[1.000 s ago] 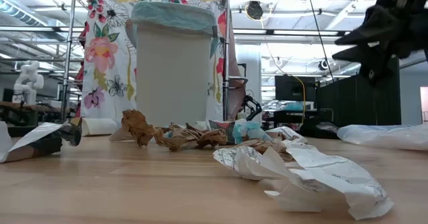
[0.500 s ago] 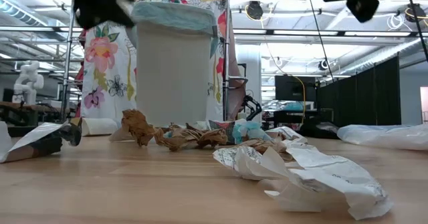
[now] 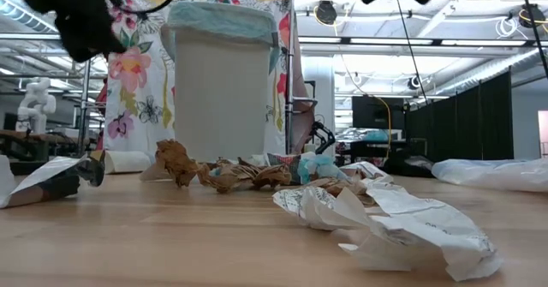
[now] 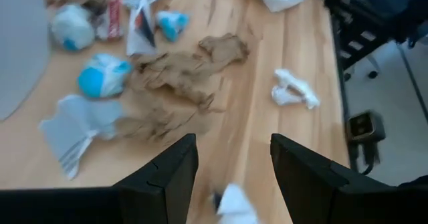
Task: Place trash/remove bag and relplace
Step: Put the brown napkin into the white trash bin
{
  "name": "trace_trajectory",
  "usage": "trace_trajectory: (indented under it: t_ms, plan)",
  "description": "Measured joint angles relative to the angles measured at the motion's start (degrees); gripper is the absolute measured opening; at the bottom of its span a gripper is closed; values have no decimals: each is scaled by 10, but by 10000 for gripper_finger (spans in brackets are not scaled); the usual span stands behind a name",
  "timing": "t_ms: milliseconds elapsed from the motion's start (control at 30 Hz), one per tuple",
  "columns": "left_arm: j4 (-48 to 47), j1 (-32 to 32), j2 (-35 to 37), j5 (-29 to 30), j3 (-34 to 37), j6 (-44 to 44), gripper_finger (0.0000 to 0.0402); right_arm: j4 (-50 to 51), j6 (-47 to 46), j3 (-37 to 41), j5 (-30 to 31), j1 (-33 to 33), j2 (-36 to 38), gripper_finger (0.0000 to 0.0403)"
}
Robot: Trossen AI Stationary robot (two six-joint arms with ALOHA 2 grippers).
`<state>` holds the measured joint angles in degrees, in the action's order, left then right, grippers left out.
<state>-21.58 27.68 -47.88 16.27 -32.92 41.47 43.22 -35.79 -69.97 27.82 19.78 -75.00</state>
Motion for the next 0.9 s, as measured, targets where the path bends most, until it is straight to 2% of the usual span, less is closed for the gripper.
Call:
trace_trajectory:
  t_ms: [100,200,333,433,633,733,900]
  plan:
    - [-37,0,51,7,30,0,191,54,-16,-62,-16,-6,-54,59]
    - [-76,0,110,13,54,0,191,112,-71,-113,-34,-17,-98,59]
    - [-147,0,180,14,65,-1,191,155,-157,-154,-107,-40,-143,59]
    - [-201,0,237,14,67,0,191,153,-195,-161,-145,-53,-167,59]
    - [-231,0,336,33,67,-3,191,145,-270,-161,-145,-74,-206,59]
    - [-236,0,362,54,67,-4,191,131,-269,-161,-144,-81,-229,59]
    - [-240,0,376,57,67,0,191,133,-271,-161,-156,-99,-272,62]
